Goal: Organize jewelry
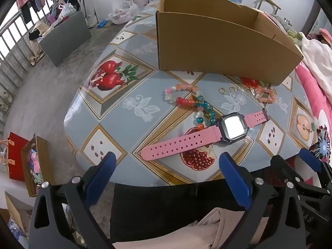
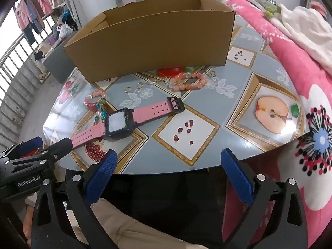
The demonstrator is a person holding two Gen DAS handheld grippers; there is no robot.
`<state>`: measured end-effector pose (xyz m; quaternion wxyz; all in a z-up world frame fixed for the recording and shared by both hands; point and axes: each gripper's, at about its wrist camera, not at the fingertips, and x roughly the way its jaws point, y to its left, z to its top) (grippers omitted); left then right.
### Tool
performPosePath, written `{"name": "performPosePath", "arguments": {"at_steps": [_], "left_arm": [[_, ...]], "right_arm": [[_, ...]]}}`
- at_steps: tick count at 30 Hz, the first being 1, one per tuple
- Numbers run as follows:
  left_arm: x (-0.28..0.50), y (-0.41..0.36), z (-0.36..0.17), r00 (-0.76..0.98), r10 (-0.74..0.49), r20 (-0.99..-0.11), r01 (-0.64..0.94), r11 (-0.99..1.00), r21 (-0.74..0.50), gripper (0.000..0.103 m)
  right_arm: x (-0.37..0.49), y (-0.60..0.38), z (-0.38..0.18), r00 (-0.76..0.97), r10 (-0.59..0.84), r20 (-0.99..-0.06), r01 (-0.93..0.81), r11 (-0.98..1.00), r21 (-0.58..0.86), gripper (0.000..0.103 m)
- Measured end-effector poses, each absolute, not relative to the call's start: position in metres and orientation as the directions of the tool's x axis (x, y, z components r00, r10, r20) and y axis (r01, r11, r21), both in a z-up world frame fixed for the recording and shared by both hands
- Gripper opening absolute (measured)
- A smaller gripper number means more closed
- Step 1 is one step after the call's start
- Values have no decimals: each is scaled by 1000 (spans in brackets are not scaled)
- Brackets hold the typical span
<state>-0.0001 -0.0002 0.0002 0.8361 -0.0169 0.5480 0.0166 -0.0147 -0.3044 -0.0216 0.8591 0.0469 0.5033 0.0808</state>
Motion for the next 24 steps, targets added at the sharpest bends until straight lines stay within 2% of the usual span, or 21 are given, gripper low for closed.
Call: {"name": "performPosePath", "arguments": {"at_steps": [24], "left_arm": [[-1, 4, 1, 406, 14, -914, -48, 999, -6, 97]], "right_arm": [[-15, -306, -20, 489, 184, -852, -86, 983, 163, 96]]}}
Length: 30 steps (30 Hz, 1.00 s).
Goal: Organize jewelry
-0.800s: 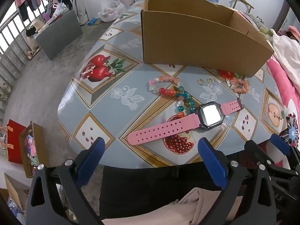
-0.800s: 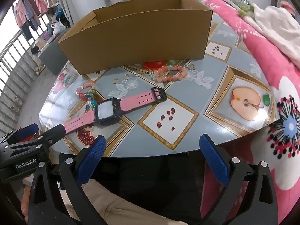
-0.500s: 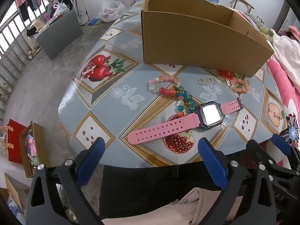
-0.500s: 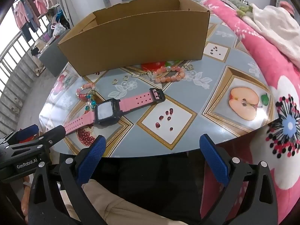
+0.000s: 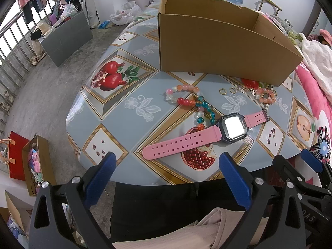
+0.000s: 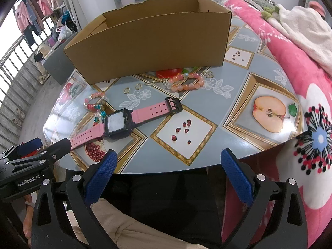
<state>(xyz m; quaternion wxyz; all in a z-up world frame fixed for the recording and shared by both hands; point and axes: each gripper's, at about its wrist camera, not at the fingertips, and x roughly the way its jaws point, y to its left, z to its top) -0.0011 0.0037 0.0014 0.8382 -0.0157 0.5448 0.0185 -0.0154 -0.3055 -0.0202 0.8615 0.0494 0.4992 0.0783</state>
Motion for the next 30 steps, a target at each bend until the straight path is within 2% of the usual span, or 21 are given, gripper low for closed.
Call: {"name": "performPosePath", "arguments": {"at_steps": [30], "left_arm": [[-3, 3, 4, 410, 13, -912, -48, 999, -7, 97]], "right_arm": [[-14, -306, -18, 494, 183, -850, -78, 983, 166, 96]]}}
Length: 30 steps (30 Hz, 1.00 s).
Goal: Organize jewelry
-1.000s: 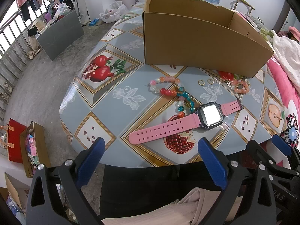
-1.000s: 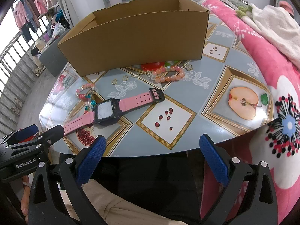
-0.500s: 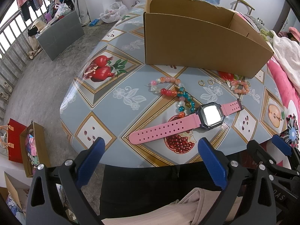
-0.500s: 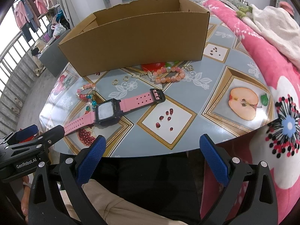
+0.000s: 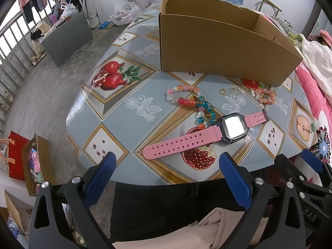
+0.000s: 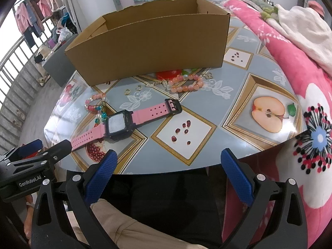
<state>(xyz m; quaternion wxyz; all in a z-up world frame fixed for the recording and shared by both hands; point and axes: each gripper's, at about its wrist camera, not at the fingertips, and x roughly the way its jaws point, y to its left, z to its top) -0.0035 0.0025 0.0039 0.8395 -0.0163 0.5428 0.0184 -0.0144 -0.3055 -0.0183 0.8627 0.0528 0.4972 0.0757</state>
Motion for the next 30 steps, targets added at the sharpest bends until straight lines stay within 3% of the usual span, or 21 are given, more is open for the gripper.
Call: {"name": "performPosePath", "arguments": {"at_steps": [18, 27, 30], "left_arm": [[7, 8, 4, 421, -34, -907, -29, 998, -51, 97], [13, 19, 27, 620, 22, -784, 32, 998, 53, 97], [12, 34, 29, 673, -82, -735, 82, 996, -37, 97]], "right_arm": [[-15, -306, -19, 522, 207, -828, -79, 978, 195, 96], [-14, -303, 8, 672, 268, -690, -274, 956, 104, 96], [-12, -297, 10, 688, 307, -658, -366, 929, 50, 96]]}}
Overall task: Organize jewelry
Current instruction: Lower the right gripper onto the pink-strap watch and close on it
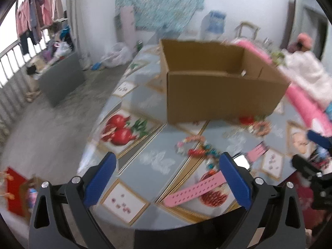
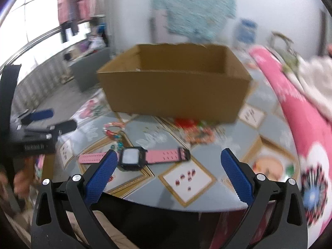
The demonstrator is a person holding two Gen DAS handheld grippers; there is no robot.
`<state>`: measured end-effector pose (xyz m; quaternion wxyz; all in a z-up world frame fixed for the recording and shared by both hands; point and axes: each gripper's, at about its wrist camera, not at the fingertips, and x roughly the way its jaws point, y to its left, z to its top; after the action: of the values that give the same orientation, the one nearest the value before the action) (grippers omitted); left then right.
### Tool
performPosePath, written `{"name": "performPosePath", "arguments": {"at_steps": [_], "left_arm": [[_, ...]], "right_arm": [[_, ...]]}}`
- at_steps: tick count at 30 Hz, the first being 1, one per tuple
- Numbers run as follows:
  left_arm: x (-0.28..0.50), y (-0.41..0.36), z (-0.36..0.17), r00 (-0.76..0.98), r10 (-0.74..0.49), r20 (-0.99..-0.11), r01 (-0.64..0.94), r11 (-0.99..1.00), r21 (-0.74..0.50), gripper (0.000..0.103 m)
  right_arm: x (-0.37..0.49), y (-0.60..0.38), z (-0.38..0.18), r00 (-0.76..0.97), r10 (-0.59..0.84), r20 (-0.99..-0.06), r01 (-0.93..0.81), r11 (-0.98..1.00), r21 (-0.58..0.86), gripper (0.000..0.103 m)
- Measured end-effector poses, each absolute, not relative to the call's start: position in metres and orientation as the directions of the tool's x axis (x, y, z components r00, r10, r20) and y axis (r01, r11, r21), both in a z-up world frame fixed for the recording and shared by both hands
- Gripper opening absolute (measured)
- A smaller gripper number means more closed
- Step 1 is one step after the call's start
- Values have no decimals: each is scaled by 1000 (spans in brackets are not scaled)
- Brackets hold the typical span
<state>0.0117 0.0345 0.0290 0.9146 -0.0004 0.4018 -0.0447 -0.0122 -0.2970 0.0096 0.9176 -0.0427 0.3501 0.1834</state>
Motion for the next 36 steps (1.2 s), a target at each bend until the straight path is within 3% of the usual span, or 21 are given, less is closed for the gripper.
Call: {"name": "performPosePath", "arguments": {"at_steps": [4, 10, 15, 18, 23, 31, 36], "left_arm": [[7, 56, 25, 713, -228, -663, 132, 972, -193, 97], [3, 52, 4, 651, -268, -710, 232, 961, -151, 97], [-10, 37, -10, 637, -266, -723, 331, 942, -55, 96], [-12, 24, -18, 631, -265, -729, 386, 922, 0, 83], [-7, 10, -31, 577, -293, -763, 466, 885, 13, 52], [5, -3, -47, 501, -289, -816, 547, 836, 39, 33], [9, -9, -53, 481, -264, -836, 558, 828, 60, 32]], "right_arm": [[-3, -280, 0, 649, 355, -673, -490, 871, -13, 96], [7, -243, -19, 511, 443, -737, -681, 731, -33, 92], [20, -228, -37, 435, 421, -796, -750, 659, -62, 76], [23, -226, -42, 418, 406, -813, -785, 612, -99, 71], [31, -222, -52, 395, 373, -840, -828, 541, -149, 69], [42, -208, -69, 318, 349, -881, -891, 429, -152, 58], [45, -206, -75, 305, 346, -887, -896, 420, -144, 56]]}}
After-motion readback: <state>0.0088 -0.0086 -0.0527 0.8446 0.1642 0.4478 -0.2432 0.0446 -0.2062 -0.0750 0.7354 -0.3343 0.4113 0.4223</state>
